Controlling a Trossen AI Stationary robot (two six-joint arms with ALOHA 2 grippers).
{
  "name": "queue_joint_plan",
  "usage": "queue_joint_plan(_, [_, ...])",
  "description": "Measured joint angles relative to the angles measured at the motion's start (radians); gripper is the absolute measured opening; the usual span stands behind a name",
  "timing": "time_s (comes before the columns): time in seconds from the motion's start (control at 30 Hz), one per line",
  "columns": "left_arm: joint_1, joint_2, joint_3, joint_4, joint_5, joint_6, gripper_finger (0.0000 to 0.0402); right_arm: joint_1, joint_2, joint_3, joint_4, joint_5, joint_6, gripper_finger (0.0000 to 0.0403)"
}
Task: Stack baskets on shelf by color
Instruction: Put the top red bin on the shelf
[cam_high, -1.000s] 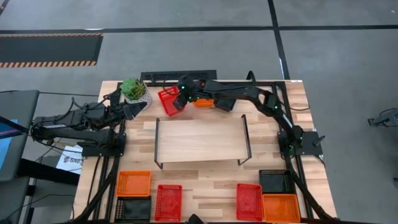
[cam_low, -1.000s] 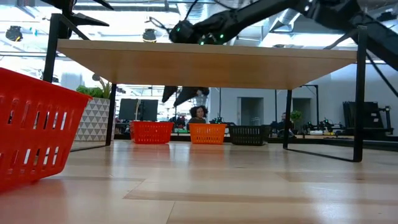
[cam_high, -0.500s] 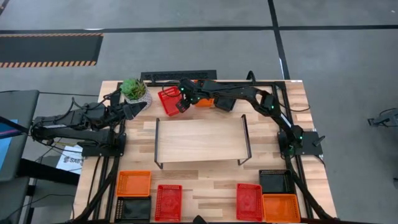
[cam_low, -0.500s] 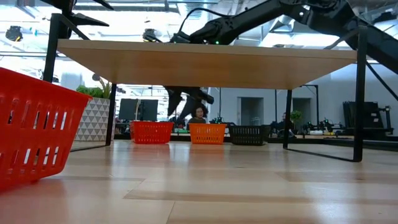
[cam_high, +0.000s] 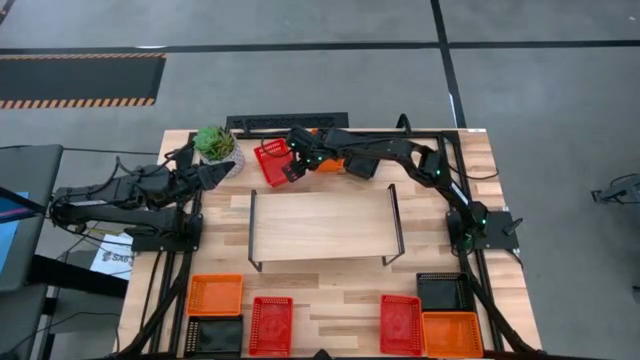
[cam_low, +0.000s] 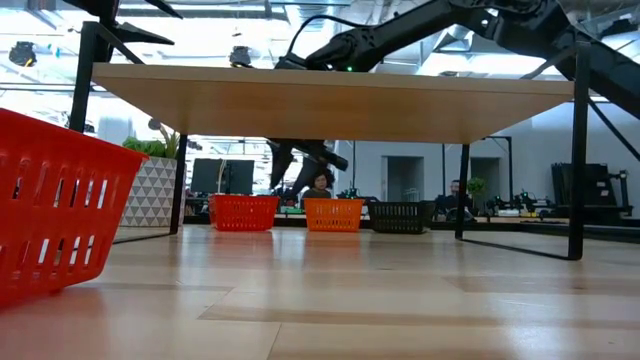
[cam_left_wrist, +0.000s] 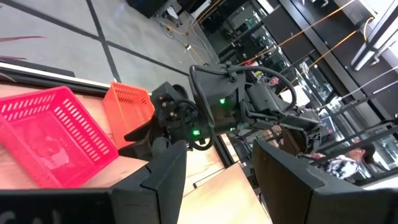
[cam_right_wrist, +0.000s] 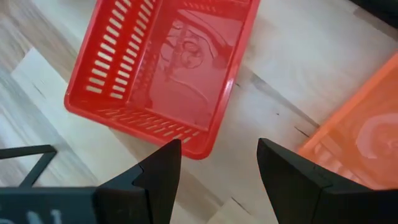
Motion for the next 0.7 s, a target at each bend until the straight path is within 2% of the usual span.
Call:
queue_joint_plan(0.37, [0.000,0.035,0.000,0.000,0.021,-0.010,0.0171,0.037,0.000,0.000,-0.004,-0.003,0.104,0.0234])
queue_joint_plan(0.7, [0.000,0.041,0.000,0.001,0.027,-0.023,0.0171,0.009,-0.001,0.000,0.022,-0.002,0.221,0.0234])
